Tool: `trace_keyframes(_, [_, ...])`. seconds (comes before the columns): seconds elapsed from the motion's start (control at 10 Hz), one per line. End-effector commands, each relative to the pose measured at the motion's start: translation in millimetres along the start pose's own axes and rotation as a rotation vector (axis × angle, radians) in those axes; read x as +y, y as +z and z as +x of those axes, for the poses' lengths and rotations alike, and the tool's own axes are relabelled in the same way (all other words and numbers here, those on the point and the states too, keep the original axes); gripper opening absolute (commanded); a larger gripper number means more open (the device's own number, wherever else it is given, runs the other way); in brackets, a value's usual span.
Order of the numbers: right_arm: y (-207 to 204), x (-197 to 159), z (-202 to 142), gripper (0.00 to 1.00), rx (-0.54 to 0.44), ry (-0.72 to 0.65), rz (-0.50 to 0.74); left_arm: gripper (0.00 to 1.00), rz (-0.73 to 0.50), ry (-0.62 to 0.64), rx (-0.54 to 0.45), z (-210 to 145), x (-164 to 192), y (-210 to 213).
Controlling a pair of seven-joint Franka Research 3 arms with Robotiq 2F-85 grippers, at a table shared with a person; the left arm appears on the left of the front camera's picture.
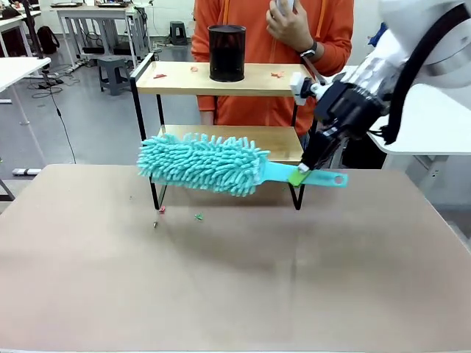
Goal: Clean the shelf.
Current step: Clean the specific tier of the Shelf with the Duster once objects are removed.
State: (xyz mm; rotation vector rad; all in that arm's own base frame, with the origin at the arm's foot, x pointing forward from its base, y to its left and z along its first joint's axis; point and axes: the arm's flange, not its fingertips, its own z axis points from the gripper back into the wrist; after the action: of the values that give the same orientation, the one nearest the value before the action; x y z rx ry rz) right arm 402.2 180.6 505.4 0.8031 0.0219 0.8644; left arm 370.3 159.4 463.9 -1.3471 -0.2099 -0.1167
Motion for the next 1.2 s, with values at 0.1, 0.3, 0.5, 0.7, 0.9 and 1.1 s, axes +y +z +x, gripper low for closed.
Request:
trace_keyframes(0.1, [14.7,2.2,-22.4,0.12,-0.049,0.029,0.03,1.0,-0.006,-0.018,0.009,-2.0,-2.2,-0.3])
trace_keyframes(0.3, [25.6,3.4,-39.5,0.12,-0.052,0.004,0.047,1.0,-0.006,-0.018,0.009,-2.0,-2.2,-0.3])
trace_keyframes(0.5, [84.8,19.2,-109.9,0.12,-0.122,-0.069,0.176,1.0,-0.006,-0.018,0.009,-2.0,-2.2,-0.3])
trace_keyframes(0.7, [141.0,42.4,-193.3,0.12,-0.288,-0.162,0.18,1.0,-0.006,-0.018,0.009,-2.0,-2.2,-0.3])
trace_keyframes(0.9, [177.6,55.6,-267.8,0.12,-0.525,-0.323,0.069,1.0,-0.006,-0.018,0.009,-2.0,-2.2,-0.3])
trace_keyframes(1.1, [184.1,38.9,-310.3,0.12,-0.805,-0.512,-0.051,1.0,-0.006,-0.018,0.009,-2.0,-2.2,-0.3])
